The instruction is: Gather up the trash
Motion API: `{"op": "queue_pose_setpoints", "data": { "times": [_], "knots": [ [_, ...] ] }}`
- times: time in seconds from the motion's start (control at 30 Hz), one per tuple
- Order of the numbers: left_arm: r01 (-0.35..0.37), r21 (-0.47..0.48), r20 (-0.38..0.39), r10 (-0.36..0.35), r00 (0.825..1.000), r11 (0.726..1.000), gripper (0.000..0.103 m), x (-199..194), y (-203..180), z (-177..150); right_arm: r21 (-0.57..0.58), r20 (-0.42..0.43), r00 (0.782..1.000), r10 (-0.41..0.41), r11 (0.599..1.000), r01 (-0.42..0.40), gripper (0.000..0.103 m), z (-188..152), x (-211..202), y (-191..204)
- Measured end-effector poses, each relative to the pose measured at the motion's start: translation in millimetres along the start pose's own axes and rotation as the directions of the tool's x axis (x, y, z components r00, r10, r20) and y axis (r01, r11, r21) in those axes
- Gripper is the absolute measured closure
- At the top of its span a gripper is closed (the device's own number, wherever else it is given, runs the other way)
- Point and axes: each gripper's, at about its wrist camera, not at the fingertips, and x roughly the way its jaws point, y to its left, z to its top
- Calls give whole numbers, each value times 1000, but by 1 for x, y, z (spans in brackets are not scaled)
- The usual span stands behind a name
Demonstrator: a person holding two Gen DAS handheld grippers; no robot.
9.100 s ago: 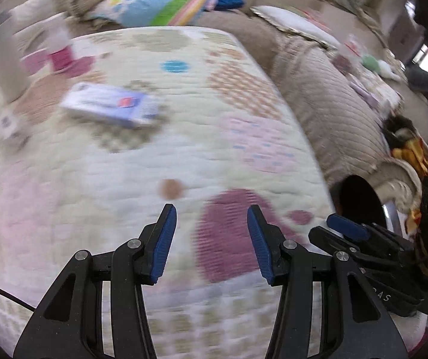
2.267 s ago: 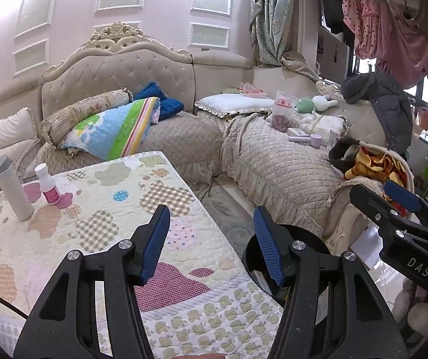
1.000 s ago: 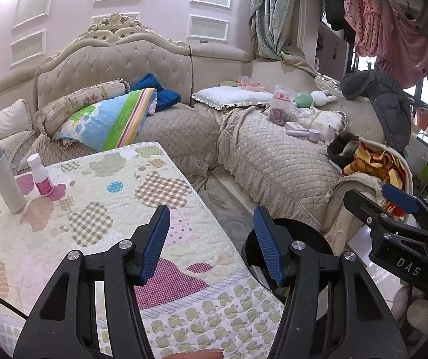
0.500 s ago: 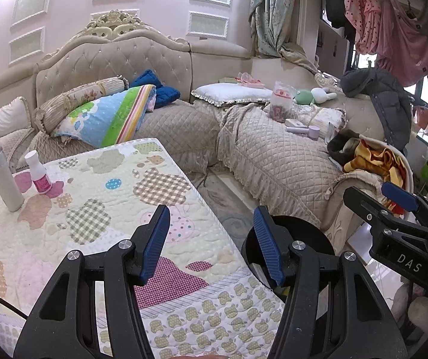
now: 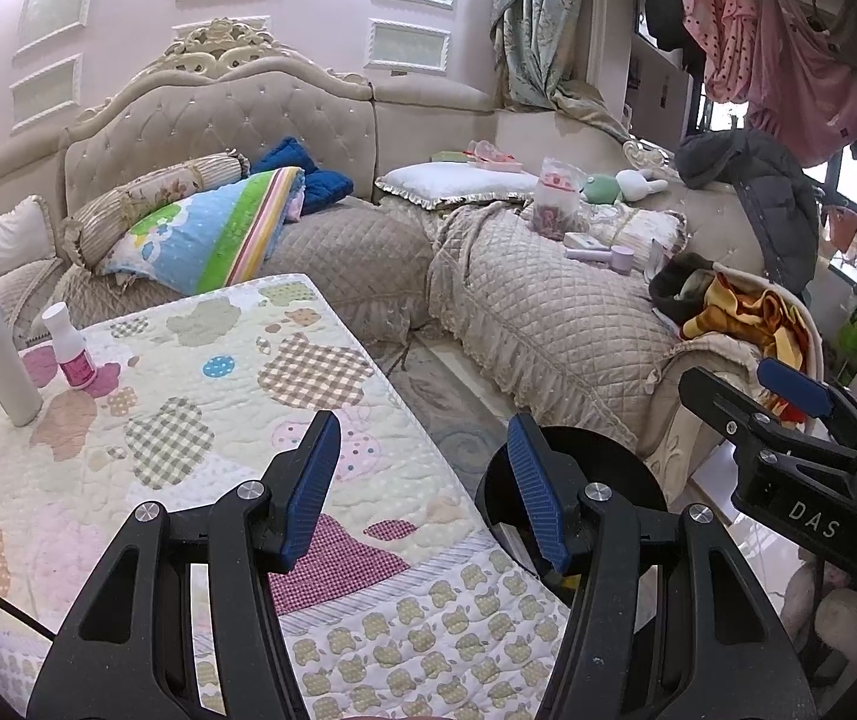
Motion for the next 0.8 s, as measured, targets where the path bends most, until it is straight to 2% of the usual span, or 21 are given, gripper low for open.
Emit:
{"op": "queue_pose_setpoints", "data": {
  "times": [0.8],
  "knots": [
    [14,4,-30,-14,999,1000,46,11,-2,-2,7,-29,999,-13,1000,13,16,-3,7,-1]
  ]
}}
